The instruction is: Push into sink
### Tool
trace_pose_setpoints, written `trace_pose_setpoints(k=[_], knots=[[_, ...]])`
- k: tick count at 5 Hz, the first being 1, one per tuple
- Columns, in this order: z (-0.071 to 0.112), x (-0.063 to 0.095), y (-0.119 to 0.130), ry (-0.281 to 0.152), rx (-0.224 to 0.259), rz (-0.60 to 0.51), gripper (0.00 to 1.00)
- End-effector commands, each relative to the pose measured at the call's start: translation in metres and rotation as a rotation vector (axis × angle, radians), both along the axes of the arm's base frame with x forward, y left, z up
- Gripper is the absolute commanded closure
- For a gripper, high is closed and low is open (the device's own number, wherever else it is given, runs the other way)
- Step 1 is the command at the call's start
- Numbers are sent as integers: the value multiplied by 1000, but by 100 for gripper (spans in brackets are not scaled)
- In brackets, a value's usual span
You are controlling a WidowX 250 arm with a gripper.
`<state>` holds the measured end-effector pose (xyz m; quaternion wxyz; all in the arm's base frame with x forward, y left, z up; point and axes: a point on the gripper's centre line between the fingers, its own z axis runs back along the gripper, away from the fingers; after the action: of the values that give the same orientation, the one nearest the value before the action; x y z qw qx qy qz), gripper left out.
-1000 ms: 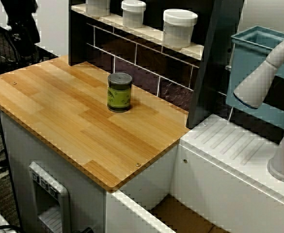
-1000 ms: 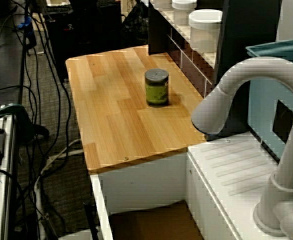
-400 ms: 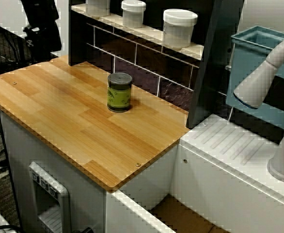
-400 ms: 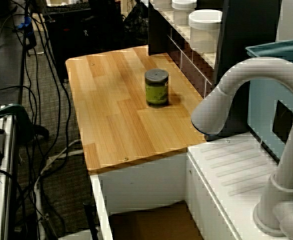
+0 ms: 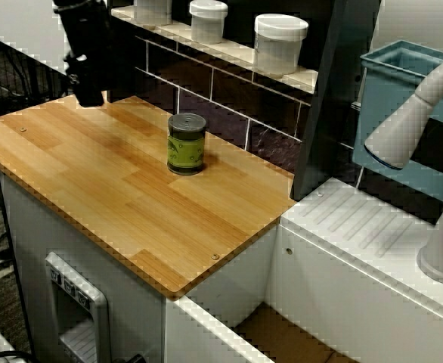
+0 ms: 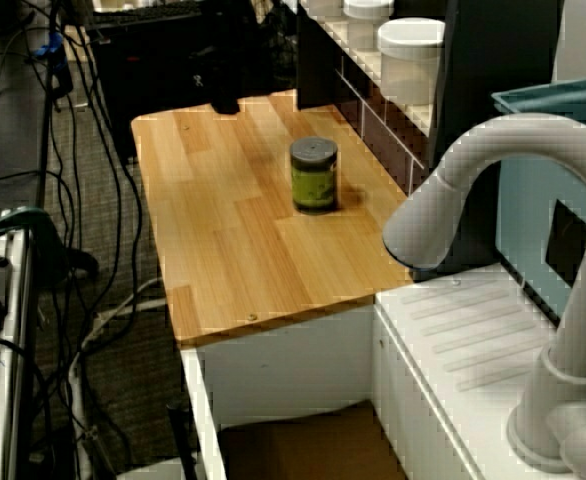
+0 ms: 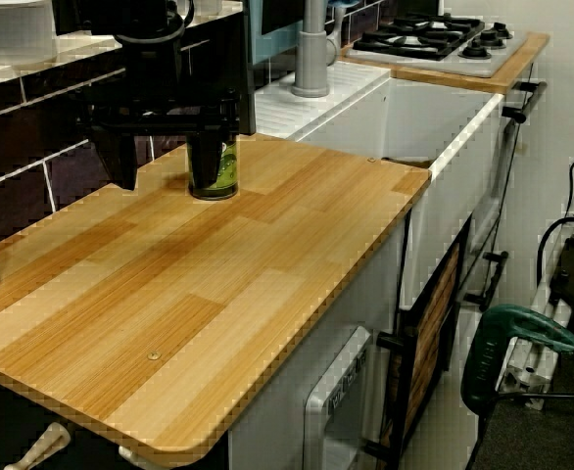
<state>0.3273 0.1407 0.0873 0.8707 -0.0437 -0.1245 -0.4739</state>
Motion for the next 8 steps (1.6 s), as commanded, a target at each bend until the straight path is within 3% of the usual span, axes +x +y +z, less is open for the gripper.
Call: trace_pose_setpoints(k=[1,2,4,6,8], knots=[[9,24,-26,-15,12,-53,0],[1,31,-38,0,-9,-70,0],[-12,35,-55,14,16,-92,0],[-2,18,-83,-1,-23,-142,0],[-13,15,-121,12,-36,-184,0]])
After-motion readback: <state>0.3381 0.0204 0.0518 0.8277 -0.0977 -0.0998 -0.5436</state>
